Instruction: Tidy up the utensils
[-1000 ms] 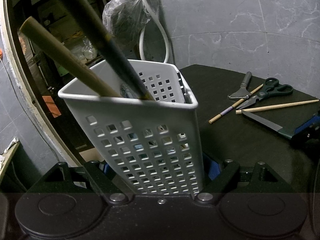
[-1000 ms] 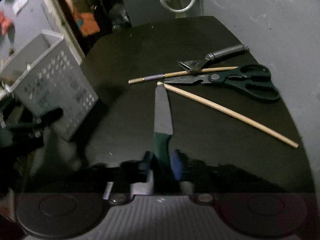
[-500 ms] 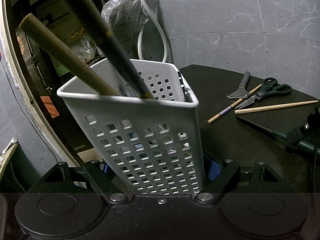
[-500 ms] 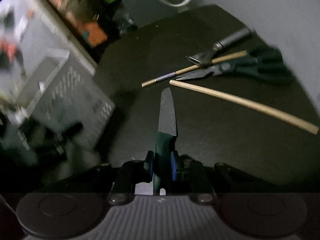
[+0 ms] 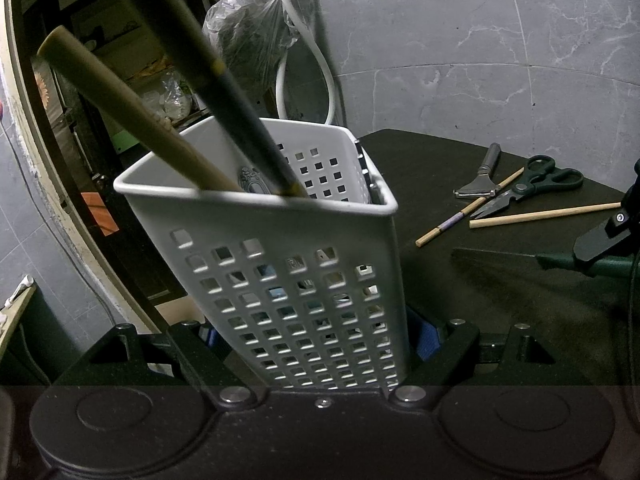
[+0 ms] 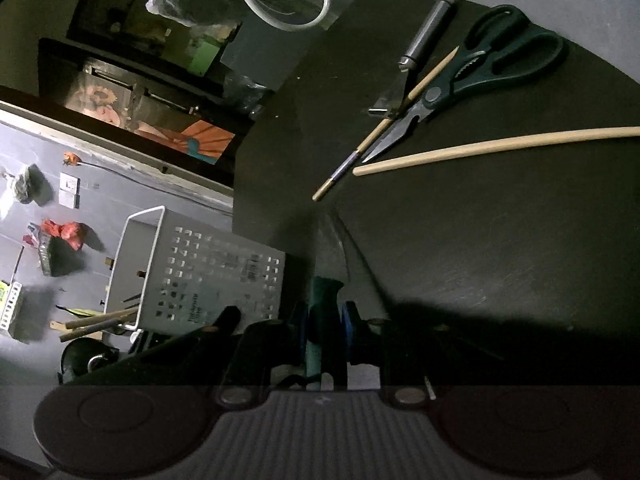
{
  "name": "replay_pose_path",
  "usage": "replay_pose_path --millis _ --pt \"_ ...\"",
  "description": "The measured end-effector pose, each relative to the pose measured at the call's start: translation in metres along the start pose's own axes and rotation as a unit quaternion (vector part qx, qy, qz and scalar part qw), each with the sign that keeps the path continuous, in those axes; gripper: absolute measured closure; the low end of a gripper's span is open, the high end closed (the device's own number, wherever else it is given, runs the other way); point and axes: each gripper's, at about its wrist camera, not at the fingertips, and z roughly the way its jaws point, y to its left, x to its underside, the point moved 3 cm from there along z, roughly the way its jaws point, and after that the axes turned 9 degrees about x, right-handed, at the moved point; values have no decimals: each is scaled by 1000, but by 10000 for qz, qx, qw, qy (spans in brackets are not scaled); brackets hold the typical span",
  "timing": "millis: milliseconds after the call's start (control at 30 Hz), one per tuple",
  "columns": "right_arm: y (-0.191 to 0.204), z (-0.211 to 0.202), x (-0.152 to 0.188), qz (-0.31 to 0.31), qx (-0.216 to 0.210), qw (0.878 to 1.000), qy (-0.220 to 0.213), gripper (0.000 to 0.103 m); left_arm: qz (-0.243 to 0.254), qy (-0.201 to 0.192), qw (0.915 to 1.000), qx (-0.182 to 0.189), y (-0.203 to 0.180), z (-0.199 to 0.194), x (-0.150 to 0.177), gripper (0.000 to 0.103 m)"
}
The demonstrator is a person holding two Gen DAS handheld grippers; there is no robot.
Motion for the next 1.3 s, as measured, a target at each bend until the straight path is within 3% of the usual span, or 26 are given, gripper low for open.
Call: replay_pose_path --millis 200,400,633,833,933,1067,1133,1300 --pt "-5 2 4 145 -50 9999 76 84 2 3 10000 2 0 0 0 17" --pt "-23 13 11 1128 -662 9905 419 83 4 2 10000 0 0 0 0 17" --pt "-49 27 25 2418 -1216 9607 618 83 4 3 10000 -2 0 0 0 17" --pt "-61 41 37 3145 -1447 9354 725 84 12 4 10000 1 0 0 0 17" --pt "-61 47 40 3196 -1449 9332 768 83 9 6 10000 -3 0 0 0 17" --pt "-62 53 39 3171 -1496 9327 845 70 13 11 10000 2 0 1 1 17" --pt "-63 54 38 3162 -1486 9328 883 69 14 10 10000 4 0 1 1 17" --pt "-52 54 32 2679 -1130 9525 903 69 10 14 10000 1 0 1 1 17"
